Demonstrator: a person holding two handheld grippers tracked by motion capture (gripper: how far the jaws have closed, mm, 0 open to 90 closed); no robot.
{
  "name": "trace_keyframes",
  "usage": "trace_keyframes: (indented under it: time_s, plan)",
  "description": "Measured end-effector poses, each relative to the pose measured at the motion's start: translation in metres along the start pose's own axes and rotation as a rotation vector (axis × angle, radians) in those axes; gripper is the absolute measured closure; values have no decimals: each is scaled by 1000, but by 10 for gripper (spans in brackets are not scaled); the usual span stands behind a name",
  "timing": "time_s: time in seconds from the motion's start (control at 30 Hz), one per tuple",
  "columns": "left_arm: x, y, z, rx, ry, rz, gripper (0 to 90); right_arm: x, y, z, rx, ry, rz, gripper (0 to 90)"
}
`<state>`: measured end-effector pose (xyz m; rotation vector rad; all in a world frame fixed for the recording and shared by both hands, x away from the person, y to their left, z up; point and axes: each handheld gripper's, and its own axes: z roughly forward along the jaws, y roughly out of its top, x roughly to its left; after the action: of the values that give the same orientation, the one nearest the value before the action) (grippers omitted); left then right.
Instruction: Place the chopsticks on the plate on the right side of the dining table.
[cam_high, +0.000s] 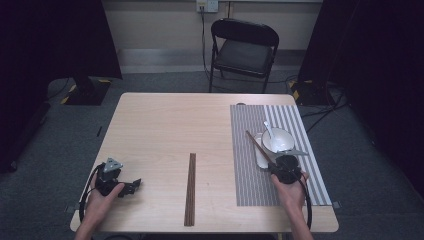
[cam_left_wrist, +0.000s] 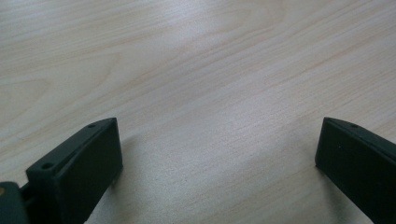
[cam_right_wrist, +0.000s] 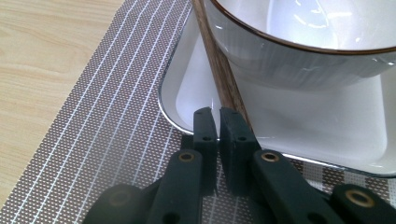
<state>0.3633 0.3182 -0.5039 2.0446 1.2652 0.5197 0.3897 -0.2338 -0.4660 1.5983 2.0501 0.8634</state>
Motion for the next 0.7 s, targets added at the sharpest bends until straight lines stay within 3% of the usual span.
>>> trace_keyframes:
  time_s: [0.7]
  plan:
    - [0,0,0,0,0,0,0,-18,-2,-4,11,-17,38,871]
